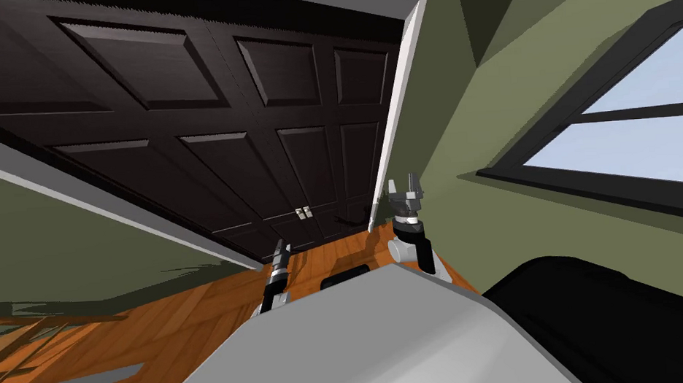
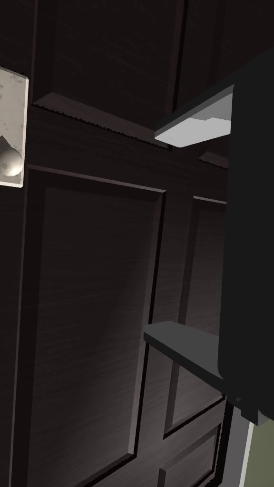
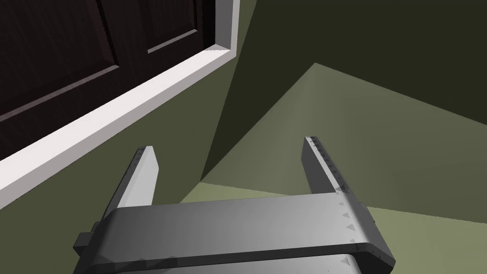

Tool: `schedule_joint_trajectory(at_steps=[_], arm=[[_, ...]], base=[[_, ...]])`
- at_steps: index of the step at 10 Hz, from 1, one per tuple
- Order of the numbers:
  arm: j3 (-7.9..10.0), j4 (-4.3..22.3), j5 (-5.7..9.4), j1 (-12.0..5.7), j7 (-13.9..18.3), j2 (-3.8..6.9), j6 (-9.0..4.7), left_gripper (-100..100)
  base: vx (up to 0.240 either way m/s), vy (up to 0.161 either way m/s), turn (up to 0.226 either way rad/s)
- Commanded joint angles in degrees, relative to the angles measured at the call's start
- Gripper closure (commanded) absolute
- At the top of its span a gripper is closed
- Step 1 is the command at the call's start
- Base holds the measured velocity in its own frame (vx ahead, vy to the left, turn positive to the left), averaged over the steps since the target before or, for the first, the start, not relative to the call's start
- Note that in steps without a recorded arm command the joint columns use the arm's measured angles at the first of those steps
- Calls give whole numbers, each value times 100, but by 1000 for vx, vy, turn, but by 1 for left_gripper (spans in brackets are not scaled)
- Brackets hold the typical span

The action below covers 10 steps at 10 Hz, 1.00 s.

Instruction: Pull the door open

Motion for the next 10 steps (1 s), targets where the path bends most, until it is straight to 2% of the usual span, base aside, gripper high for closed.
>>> schedule_joint_trajectory(at_steps=[1,2,3,10], arm=[[-2,220,13,-78,40,29,-49,-100],[-5,331,19,-113,59,41,-73,-100],[-11,552,31,-182,96,65,-122,-100],[-40,1414,76,-471,243,154,-313,-100]], base=[[104,18,-56],[90,7,-45],[119,24,-87],[141,22,-66]])
